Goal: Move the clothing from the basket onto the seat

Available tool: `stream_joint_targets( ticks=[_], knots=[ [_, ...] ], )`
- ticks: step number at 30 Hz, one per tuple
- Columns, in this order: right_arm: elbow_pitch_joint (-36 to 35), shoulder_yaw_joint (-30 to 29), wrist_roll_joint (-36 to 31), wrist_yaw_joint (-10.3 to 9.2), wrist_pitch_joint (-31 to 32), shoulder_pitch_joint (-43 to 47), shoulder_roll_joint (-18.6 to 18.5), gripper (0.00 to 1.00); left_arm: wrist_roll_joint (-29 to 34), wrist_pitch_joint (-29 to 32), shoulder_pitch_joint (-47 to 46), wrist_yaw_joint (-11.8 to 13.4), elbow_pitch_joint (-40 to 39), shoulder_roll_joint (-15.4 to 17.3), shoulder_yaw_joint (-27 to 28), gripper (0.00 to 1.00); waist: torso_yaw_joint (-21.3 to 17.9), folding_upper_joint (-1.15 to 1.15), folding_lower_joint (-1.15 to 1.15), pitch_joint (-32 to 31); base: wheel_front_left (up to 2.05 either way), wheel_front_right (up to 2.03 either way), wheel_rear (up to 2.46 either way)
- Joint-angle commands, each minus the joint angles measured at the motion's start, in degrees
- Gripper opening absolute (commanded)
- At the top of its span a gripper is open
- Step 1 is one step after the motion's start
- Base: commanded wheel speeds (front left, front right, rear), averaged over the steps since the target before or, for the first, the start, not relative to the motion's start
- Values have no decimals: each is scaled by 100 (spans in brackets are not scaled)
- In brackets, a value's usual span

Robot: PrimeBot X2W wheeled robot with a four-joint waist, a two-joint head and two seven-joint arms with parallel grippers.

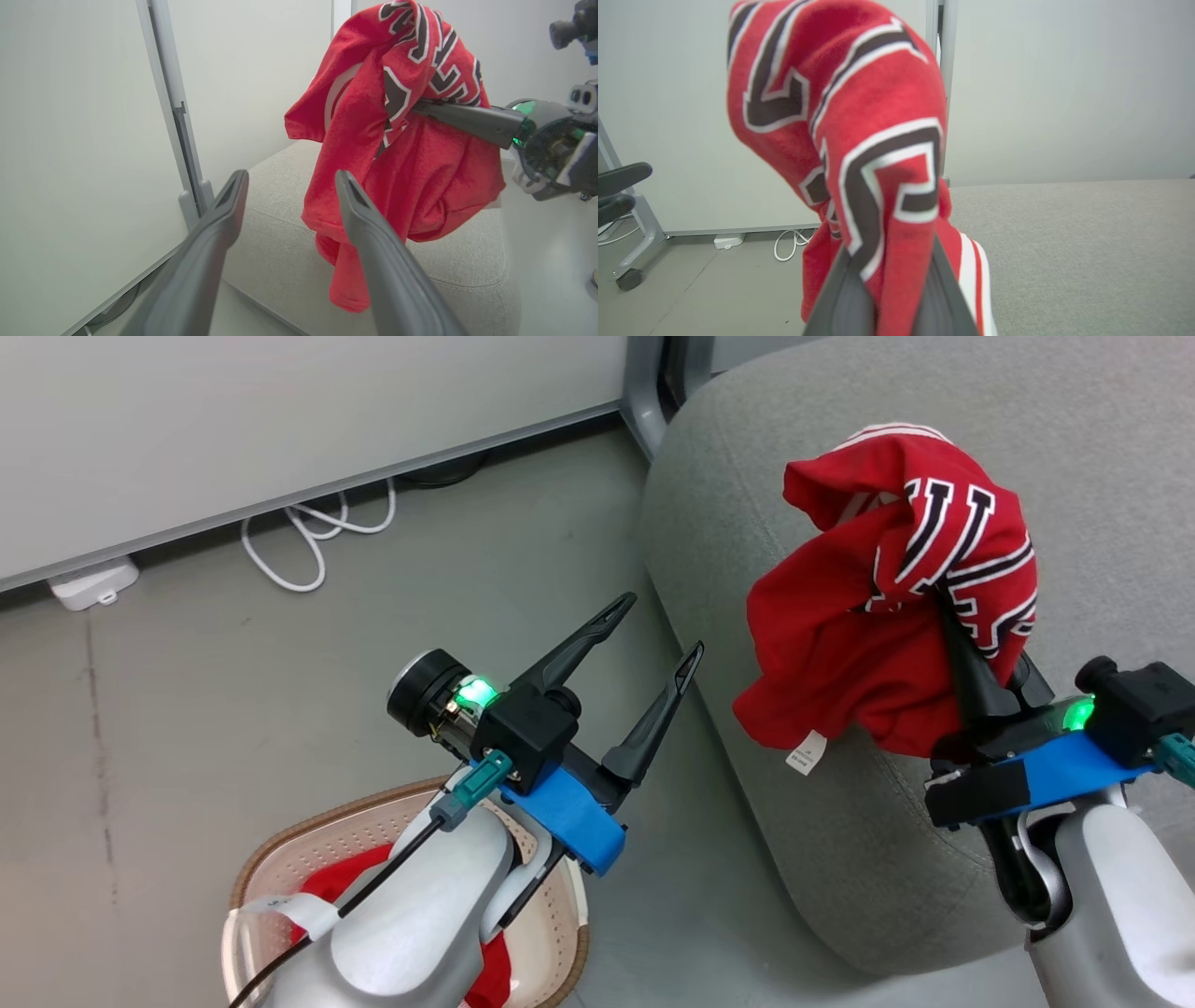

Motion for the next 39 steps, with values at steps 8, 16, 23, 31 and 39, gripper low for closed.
stream_joint_targets(
  ticks=[8,16,23,31,39],
  knots=[
    [-396,-516,-111,3,-7,576,263,0,27,-25,-157,-80,166,-50,-275,100,-662,0,0,145,0,0,0],
    [-650,-674,-129,3,-7,818,399,0,-26,-25,-211,-89,215,-85,-345,100,-804,0,0,185,0,0,0],
    [-1022,-883,-216,3,-8,210,381,0,45,-25,-379,3,130,-3,-199,100,-688,0,0,475,0,0,0],
    [-1329,-1548,-250,3,-7,-1308,114,0,262,94,-862,108,-107,193,-130,100,-470,0,0,1455,0,0,0],
    [-1001,-2383,-165,2,-7,-2575,-479,0,519,293,-1405,159,-494,357,-130,100,-223,0,0,2521,0,0,0]
  ],
)
